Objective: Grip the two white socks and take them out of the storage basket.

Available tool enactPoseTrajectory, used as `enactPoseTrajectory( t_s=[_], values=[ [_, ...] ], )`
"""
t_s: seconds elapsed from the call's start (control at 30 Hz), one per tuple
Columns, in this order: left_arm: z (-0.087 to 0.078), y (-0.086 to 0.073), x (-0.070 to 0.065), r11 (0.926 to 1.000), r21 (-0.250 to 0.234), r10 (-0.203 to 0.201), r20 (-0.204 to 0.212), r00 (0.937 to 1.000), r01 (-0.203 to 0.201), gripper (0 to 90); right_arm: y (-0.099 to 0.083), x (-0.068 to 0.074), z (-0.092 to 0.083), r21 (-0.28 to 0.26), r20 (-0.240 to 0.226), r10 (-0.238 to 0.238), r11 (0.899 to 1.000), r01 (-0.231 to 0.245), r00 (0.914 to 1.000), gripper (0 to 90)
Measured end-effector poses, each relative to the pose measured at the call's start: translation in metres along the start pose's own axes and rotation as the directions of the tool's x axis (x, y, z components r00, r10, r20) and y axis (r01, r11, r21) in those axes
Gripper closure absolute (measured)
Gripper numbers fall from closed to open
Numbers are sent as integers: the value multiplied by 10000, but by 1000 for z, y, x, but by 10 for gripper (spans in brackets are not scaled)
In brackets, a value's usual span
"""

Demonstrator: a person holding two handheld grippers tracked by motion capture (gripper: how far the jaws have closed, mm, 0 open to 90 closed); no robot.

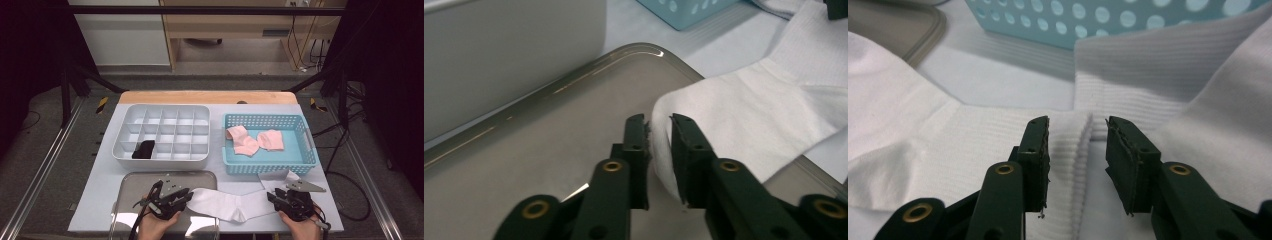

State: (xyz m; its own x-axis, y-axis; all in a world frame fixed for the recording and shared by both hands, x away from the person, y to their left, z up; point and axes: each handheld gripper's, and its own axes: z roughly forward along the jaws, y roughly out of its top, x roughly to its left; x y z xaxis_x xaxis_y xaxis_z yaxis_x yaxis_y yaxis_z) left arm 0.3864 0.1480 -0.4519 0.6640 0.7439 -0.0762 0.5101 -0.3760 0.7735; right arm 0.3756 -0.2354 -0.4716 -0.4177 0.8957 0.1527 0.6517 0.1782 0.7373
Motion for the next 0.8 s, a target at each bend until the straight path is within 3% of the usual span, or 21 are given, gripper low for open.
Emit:
enactPoseTrajectory(
  t_s=[0.13,0.2,0.33,0.37,0.5,0.57,0.7,0.8],
  values=[
    [2,5,5,9999,92,-96,29,10000,95,668,-1,0,1,137,-5,-1,9999,1,10000,630],
    [9,5,6,9995,311,-76,-38,10000,77,666,-1,0,2,282,-9,-62,9996,62,10000,660],
    [18,3,7,9978,623,-239,218,9995,225,699,0,3,4,496,-32,-247,9985,248,9997,749],
    [19,1,6,9974,687,-222,372,9991,196,766,1,4,6,686,-13,-365,9970,365,9993,797],
    [20,0,5,9968,793,-137,445,9989,102,869,2,3,6,734,-92,-356,9966,361,9993,847],
    [18,-1,5,9967,804,-167,544,9984,123,896,3,3,6,754,-162,-347,9965,358,9993,858],
    [2,-6,7,9988,424,-251,385,9989,235,897,12,8,3,245,-148,-533,9983,536,9985,859],
    [-6,-13,10,9986,441,-292,261,9992,280,897,19,11,8,351,-90,-676,9971,679,9977,857]
  ],
)
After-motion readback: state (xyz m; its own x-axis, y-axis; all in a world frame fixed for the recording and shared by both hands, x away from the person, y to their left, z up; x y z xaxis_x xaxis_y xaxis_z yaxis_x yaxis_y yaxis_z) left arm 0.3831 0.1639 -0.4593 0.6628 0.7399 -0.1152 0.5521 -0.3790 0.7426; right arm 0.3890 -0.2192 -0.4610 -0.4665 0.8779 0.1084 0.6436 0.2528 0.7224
